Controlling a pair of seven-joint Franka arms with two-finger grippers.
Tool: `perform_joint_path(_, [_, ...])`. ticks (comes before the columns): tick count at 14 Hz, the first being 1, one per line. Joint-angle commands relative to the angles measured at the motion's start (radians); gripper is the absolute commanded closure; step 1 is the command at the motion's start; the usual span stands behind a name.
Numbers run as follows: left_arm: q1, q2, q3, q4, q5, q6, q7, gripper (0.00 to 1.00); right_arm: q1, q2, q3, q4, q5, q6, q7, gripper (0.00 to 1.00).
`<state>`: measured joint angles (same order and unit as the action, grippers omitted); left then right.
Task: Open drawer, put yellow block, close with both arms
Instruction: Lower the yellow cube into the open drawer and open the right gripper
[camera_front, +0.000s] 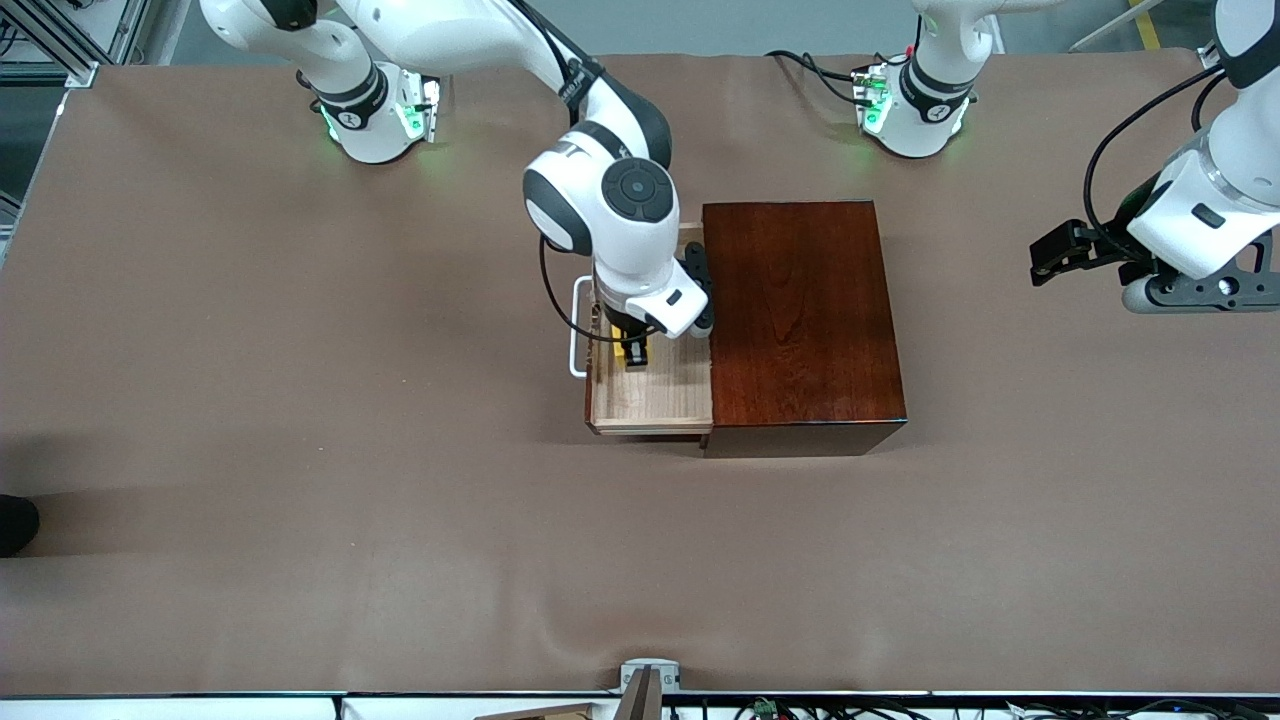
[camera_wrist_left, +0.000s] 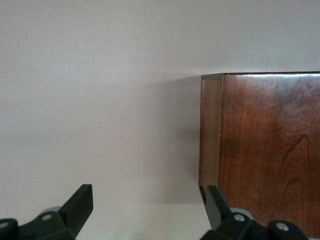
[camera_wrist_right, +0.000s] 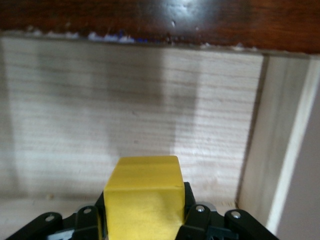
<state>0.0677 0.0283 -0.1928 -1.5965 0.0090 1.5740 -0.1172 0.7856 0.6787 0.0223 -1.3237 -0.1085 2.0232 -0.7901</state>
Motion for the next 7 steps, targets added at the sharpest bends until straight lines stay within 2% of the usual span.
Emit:
perform_joint_path(1, [0.006,-0.007,-0.001,-0.011,-0.001,0.015,-0.009,0.00,0.055,0.051,-0.012,0.037,-0.058,0.035,0.072,1.00])
perform_joint_path(3, [0.011,-0.004,0.003,-0.011,-0.003,0.029,-0.009,0.00,0.066,0.055,-0.012,0.034,-0.097,0.035,0.129,1.00])
perform_joint_path(4, [0.018,0.001,0.003,-0.011,-0.003,0.031,-0.010,0.00,0.066,0.055,-0.010,0.034,-0.097,0.034,0.129,0.84])
perform_joint_path(5, [0.029,-0.001,0.003,-0.011,-0.006,0.031,-0.018,0.00,0.064,0.053,-0.012,0.035,-0.099,0.032,0.126,0.20])
perform_joint_path(6, [0.035,-0.002,0.003,-0.011,-0.009,0.032,-0.028,0.00,0.061,0.052,-0.012,0.035,-0.099,0.031,0.123,0.00])
perform_joint_path(7, [0.041,-0.004,0.003,-0.010,-0.006,0.032,-0.030,0.00,0.054,0.045,-0.012,0.037,-0.097,0.028,0.121,0.00])
